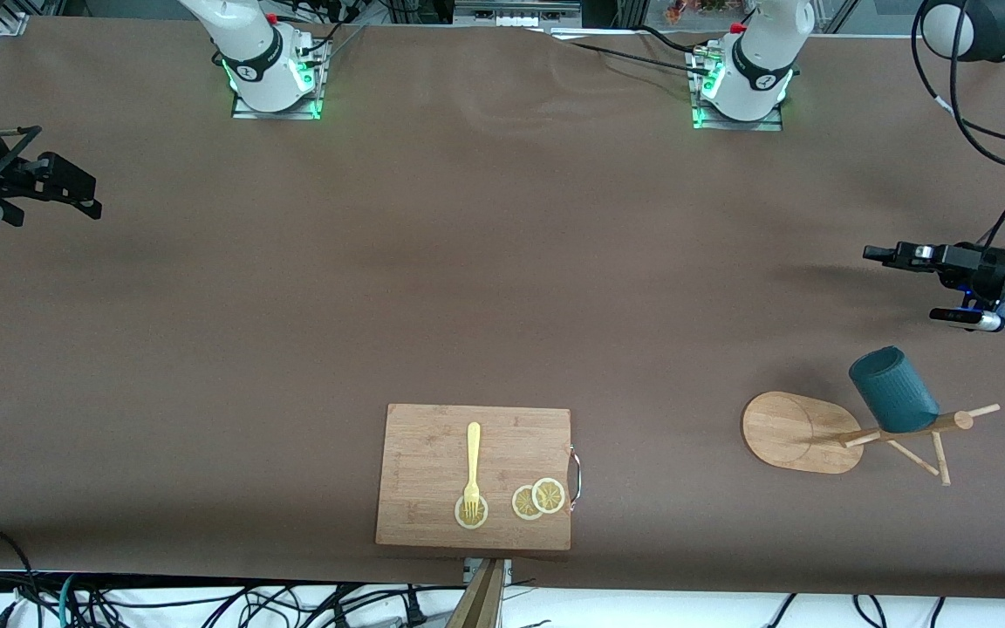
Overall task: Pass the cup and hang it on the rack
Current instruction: 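Open the left gripper and draw it back from the mug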
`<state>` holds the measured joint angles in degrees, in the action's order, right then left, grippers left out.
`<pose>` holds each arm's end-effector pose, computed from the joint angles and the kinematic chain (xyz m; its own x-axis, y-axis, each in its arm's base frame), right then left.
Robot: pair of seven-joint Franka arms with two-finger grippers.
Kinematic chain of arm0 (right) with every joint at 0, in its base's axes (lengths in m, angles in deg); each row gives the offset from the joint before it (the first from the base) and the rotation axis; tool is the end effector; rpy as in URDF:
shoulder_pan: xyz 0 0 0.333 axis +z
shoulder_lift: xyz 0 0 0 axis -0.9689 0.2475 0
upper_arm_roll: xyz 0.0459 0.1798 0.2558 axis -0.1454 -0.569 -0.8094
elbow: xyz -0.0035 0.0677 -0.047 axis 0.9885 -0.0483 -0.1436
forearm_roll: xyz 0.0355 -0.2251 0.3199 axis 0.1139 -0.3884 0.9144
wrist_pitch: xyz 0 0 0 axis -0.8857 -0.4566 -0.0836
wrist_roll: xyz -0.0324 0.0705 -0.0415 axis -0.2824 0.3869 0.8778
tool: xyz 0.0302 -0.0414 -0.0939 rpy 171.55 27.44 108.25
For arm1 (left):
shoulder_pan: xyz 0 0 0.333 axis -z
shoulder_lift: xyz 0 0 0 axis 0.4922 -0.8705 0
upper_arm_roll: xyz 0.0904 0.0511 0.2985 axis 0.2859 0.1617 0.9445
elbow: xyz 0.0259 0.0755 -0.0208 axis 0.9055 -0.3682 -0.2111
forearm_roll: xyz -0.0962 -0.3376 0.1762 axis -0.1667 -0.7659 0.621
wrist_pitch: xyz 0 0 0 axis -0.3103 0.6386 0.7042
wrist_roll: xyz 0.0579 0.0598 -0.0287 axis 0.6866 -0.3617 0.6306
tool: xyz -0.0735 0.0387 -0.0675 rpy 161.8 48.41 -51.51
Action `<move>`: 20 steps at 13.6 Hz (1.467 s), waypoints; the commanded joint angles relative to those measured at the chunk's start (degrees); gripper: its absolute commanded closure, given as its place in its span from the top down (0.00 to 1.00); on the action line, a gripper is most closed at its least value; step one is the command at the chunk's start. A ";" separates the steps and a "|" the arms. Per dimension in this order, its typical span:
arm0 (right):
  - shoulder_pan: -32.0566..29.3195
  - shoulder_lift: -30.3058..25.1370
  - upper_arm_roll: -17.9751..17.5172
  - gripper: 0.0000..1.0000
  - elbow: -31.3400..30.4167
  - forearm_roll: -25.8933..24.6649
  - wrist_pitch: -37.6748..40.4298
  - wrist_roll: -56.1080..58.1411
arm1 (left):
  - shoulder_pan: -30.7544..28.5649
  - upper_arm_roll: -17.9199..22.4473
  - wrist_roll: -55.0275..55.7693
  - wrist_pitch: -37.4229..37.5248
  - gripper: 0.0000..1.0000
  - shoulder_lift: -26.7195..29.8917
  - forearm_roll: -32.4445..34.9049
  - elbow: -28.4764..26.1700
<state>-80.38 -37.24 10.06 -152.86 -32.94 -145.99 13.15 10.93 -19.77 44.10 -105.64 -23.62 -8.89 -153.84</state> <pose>0.5528 -0.0060 0.6000 0.9930 0.1183 0.0054 0.1183 -0.9930 0.0063 0.5296 0.2312 0.2558 0.8892 -0.2369 -0.3915 0.3619 -0.1596 0.9185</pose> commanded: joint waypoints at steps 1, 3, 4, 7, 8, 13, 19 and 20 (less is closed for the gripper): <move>-1.44 -0.48 -1.18 1.00 0.42 0.85 0.81 -0.37 | 2.21 0.26 -0.90 -0.45 1.00 3.68 6.66 0.04; -1.44 -0.48 -1.18 1.00 0.42 0.85 0.81 -0.37 | 3.44 0.35 -0.03 -0.98 1.00 6.05 10.19 0.65; -1.44 -0.57 -1.18 1.00 0.42 0.85 0.81 -0.28 | 3.97 0.35 0.76 -1.68 1.00 6.84 11.77 2.83; -1.53 -0.57 -1.18 1.00 0.42 0.85 0.81 -0.37 | 7.65 0.26 7.52 -2.90 1.00 9.48 17.74 9.60; -1.71 -0.49 -1.18 1.00 0.42 0.85 0.73 -0.28 | 8.62 0.17 8.75 -4.65 1.00 10.79 19.85 10.23; -1.44 -0.57 -1.18 1.00 0.42 0.85 0.81 -0.37 | 16.08 -1.92 9.30 -18.70 1.00 17.65 36.08 10.58; -1.62 -0.57 -1.18 1.00 0.42 0.94 0.81 -0.37 | 17.24 -11.43 9.47 -36.91 1.00 25.21 53.26 10.58; -1.62 -0.49 -1.18 1.00 0.42 0.94 0.81 -0.37 | 17.24 -11.43 9.38 -38.58 1.00 26.70 53.27 10.58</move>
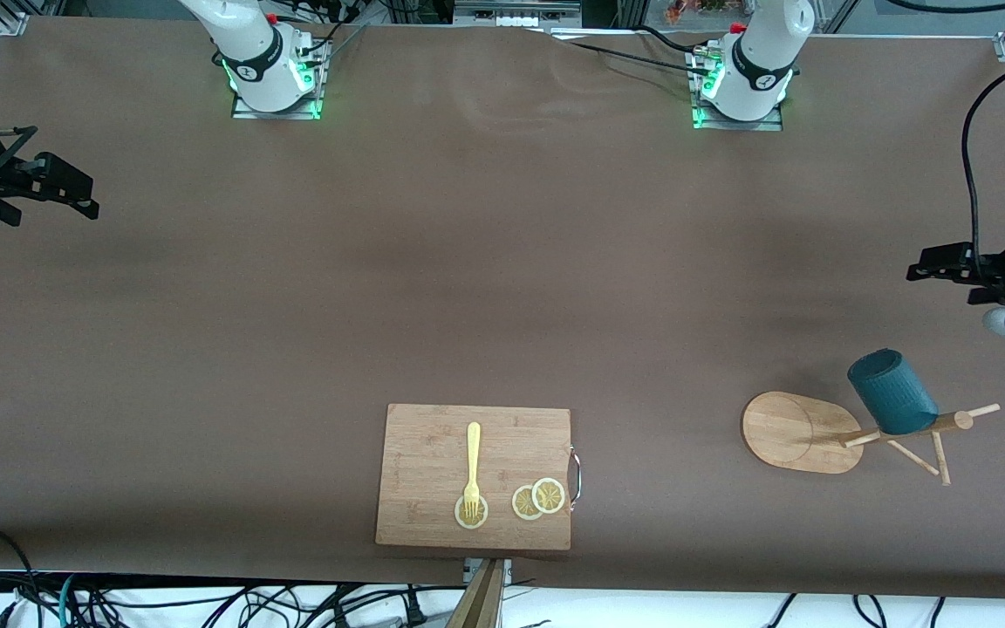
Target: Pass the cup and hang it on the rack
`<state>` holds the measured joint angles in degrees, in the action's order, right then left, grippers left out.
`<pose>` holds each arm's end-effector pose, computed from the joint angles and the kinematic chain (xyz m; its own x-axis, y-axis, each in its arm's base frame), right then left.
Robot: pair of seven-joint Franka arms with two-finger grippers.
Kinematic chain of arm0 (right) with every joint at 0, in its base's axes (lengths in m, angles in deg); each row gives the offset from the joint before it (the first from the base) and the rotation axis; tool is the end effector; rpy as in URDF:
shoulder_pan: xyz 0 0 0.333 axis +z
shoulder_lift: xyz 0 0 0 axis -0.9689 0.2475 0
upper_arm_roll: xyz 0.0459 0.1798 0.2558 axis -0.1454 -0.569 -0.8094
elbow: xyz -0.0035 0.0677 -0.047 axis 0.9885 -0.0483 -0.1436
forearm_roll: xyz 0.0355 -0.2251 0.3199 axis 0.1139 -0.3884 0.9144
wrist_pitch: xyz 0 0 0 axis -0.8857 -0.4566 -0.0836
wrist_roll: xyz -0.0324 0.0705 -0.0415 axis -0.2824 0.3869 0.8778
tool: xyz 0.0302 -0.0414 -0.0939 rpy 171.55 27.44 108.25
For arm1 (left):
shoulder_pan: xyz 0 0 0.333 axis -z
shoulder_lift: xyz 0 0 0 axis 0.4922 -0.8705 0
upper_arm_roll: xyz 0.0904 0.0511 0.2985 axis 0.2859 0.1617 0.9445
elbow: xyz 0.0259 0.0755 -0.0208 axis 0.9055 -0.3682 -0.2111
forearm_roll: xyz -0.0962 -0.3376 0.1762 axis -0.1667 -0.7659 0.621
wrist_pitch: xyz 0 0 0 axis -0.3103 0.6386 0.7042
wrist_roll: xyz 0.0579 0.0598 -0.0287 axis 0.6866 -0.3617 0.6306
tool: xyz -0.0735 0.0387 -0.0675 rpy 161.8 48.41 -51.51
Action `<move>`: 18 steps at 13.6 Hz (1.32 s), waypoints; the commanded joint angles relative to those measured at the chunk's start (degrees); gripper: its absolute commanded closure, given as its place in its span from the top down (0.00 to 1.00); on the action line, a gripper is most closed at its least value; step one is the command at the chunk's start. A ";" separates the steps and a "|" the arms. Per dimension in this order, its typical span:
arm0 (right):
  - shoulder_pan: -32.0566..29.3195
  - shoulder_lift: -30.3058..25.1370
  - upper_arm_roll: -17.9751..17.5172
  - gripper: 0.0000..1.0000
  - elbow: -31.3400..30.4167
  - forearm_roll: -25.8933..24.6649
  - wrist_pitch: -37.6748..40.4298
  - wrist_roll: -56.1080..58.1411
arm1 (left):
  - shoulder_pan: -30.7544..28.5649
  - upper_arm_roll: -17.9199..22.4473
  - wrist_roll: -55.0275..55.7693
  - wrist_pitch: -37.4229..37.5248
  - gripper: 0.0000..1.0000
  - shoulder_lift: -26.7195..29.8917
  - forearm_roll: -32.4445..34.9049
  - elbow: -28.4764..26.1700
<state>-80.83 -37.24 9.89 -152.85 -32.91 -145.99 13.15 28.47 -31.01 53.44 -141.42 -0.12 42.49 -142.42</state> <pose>0.5528 -0.0086 0.6001 0.9935 0.1134 0.0056 0.1134 -0.9935 0.0059 0.6328 0.0840 0.5244 0.9413 -0.3043 -0.1459 -0.2865 -0.9491 0.1310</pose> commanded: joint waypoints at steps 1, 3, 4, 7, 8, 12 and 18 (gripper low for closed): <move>-1.34 -0.39 -1.02 1.00 0.41 0.91 0.72 -0.28 | -0.30 -0.19 0.13 -3.69 1.00 4.78 1.98 -0.84; -1.35 -0.48 -1.10 1.00 0.41 0.91 0.72 -0.28 | 1.10 -0.28 0.65 -3.70 1.00 7.95 3.90 -1.02; -1.35 -0.48 -1.10 1.00 0.41 0.91 0.81 -0.28 | 1.19 -0.28 2.92 -3.44 1.00 9.62 4.61 -1.54; -1.43 -0.48 -1.10 1.00 0.41 0.91 0.81 -0.19 | 1.28 -2.02 12.83 2.34 1.00 12.09 4.53 -1.81; -1.43 -0.48 -1.10 1.00 0.41 0.99 0.81 -0.28 | 1.28 -3.43 15.57 4.80 1.00 12.79 4.62 -2.50; -1.43 -0.56 -1.10 1.00 0.41 1.17 0.81 -0.28 | 1.02 -6.17 19.99 5.62 1.00 11.04 7.17 -2.51; -2.13 -0.56 -1.28 1.00 0.41 1.26 0.81 -0.11 | 1.46 -6.17 26.76 5.62 1.00 10.78 4.97 -2.07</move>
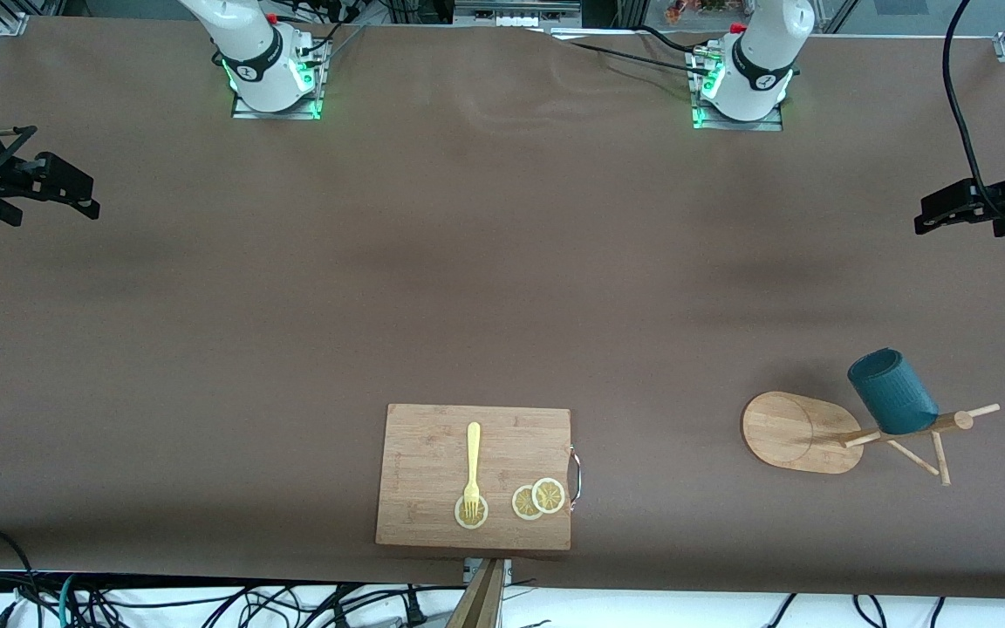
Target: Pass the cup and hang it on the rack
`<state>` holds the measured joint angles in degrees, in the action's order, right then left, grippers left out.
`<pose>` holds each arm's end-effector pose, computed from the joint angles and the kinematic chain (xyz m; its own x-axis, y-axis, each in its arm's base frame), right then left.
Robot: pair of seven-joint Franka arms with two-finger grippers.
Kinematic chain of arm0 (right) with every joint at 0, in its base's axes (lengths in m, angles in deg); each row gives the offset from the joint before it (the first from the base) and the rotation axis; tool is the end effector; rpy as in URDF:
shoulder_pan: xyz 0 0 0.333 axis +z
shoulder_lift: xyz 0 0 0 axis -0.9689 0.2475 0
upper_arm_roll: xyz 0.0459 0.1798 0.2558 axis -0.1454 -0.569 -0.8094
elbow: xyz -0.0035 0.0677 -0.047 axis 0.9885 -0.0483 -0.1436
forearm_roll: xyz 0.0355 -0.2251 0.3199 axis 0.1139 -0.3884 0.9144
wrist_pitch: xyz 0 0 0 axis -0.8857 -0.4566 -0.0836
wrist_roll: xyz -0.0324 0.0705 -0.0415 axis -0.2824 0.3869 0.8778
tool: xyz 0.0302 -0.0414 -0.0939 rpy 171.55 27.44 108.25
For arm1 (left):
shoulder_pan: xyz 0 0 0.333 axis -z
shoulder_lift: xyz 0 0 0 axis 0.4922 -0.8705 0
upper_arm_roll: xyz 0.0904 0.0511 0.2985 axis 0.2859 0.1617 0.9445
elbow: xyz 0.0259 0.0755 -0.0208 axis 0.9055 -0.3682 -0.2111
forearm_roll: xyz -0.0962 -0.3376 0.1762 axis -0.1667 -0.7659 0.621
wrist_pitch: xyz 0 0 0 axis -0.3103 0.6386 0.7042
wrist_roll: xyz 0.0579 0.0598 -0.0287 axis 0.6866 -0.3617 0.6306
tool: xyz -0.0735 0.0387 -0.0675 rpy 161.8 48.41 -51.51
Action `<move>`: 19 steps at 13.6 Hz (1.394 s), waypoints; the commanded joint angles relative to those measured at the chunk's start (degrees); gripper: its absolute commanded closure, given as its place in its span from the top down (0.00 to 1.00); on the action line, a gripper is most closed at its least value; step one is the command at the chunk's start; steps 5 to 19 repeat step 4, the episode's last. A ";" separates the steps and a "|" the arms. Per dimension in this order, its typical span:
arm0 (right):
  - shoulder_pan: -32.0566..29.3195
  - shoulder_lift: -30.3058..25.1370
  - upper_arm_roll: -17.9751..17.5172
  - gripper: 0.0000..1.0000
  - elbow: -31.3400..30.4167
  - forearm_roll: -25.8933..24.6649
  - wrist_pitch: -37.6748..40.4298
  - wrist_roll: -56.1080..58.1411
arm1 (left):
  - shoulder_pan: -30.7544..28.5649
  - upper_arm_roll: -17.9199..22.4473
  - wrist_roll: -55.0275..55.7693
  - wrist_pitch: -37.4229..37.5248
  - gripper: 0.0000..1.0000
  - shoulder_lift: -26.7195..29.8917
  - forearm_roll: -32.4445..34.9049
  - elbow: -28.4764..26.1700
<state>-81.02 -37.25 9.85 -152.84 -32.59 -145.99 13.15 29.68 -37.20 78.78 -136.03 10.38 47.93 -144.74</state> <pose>0.5527 -0.0095 0.6003 0.9939 0.1104 0.0066 0.1104 -0.9939 0.0005 0.5819 0.0230 0.6095 0.9893 0.0118 -0.1454 0.0125 -0.9999 0.0044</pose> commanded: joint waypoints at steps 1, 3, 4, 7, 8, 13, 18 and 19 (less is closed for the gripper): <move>-3.94 -0.56 -2.88 1.00 0.40 1.20 0.81 0.16 | 0.42 -0.05 1.59 0.23 1.00 0.19 -0.38 0.42; -5.45 -0.56 -5.10 1.00 0.40 1.46 0.90 0.25 | 0.42 -0.05 1.51 0.23 1.00 -0.16 -0.47 0.43; -5.37 -0.56 -5.10 1.00 0.40 1.46 0.81 0.25 | 0.42 -0.05 1.42 0.23 1.00 -0.16 -0.38 0.43; -5.37 -0.56 -5.10 1.00 0.40 1.46 0.81 0.25 | 0.42 -0.05 1.42 0.23 1.00 -0.16 -0.38 0.43; -5.37 -0.56 -5.10 1.00 0.40 1.46 0.81 0.25 | 0.42 -0.05 1.42 0.23 1.00 -0.16 -0.38 0.43; -5.37 -0.56 -5.10 1.00 0.40 1.46 0.81 0.25 | 0.42 -0.05 1.42 0.23 1.00 -0.16 -0.38 0.43; -5.37 -0.56 -5.10 1.00 0.40 1.46 0.81 0.25 | 0.42 -0.05 1.42 0.23 1.00 -0.16 -0.38 0.43; -5.37 -0.56 -5.10 1.00 0.40 1.46 0.81 0.25 | 0.42 -0.05 1.42 0.23 1.00 -0.16 -0.38 0.43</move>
